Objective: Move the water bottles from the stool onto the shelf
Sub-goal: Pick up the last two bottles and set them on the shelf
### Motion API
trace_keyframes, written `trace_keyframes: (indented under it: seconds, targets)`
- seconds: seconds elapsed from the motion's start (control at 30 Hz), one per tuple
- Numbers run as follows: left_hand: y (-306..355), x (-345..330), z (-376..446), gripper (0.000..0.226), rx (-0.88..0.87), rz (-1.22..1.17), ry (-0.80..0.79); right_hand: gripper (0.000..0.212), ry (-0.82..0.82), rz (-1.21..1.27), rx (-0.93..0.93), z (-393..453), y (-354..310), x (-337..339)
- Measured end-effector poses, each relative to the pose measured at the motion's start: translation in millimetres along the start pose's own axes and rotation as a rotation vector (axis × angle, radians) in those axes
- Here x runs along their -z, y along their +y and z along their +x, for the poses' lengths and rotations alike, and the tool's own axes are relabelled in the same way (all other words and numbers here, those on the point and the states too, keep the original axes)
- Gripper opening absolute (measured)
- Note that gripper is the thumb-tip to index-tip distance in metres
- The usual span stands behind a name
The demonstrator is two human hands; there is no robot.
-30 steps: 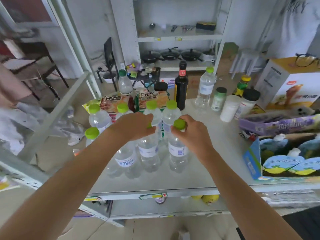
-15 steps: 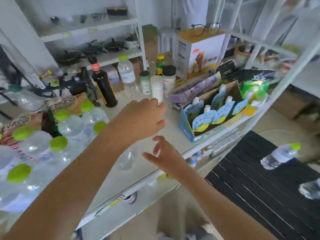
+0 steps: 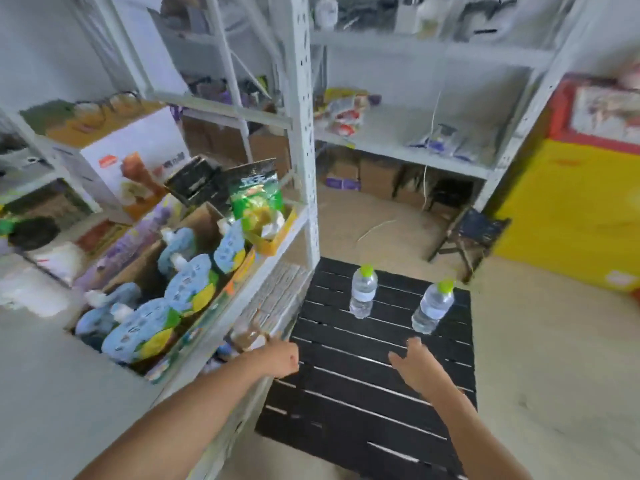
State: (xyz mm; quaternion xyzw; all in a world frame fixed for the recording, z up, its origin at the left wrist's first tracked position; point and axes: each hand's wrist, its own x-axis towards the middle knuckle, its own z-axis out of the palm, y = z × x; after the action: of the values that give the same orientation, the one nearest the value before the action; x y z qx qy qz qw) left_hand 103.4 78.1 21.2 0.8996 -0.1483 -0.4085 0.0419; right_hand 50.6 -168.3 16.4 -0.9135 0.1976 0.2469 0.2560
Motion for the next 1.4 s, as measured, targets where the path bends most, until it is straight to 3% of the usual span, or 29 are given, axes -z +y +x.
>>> trace_keyframes:
  seconds: [0.13, 0.33, 0.5, 0.63, 0.7, 0.8, 1.0, 1.17, 1.3, 1.4]
  targets:
    - [25.4, 27.5, 58.0, 0.036, 0.101, 0.047, 0.03, 0.044, 0.064, 0.035, 0.0, 51.7, 44.8, 65.5]
    - [89.1, 71.4, 132.0, 0.058, 0.123, -0.139, 0.258, 0.054, 0.093, 0.079, 0.009, 131.8, 75.4, 121.7]
    - [122.9, 94.5, 176.4, 0.063, 0.054, -0.026, 0.386, 0.057, 0.028, -0.048, 0.009, 176.8, 74.8, 118.6]
    - [137.0, 94.6, 194.8, 0.055, 0.055, -0.099, 0.347, 0.041, 0.068, 0.078, -0.03, 180.9, 78.7, 99.0]
    - [140.1, 90.4, 198.8, 0.05, 0.079, -0.141, 0.38, 0.043, 0.054, 0.043, -0.019, 176.0, 78.3, 86.2]
    - [140.8, 80.2, 198.0, 0.04, 0.115, -0.196, 0.402, 0.056, -0.014, -0.04, 0.005, 158.8, 79.3, 61.8]
    - [117.3, 37.3, 175.8, 0.046, 0.09, -0.12, 0.263, 0.042, 0.02, -0.05, 0.015, 121.0, 94.3, 17.1]
    - [90.1, 27.6, 148.4, 0.025, 0.152, -0.425, 0.357, 0.027, 0.117, 0.093, 0.023, 125.9, 72.5, 41.9]
    - [66.3, 30.7, 109.1, 0.025, 0.125, -0.398, 0.301, 0.022, 0.028, 0.064, 0.173, 107.5, 22.8, 38.1]
    - [41.5, 30.3, 58.8, 0.019, 0.158, -0.516, 0.338, 0.019, -0.05, 0.108, 0.328, 68.7, -19.5, 21.6]
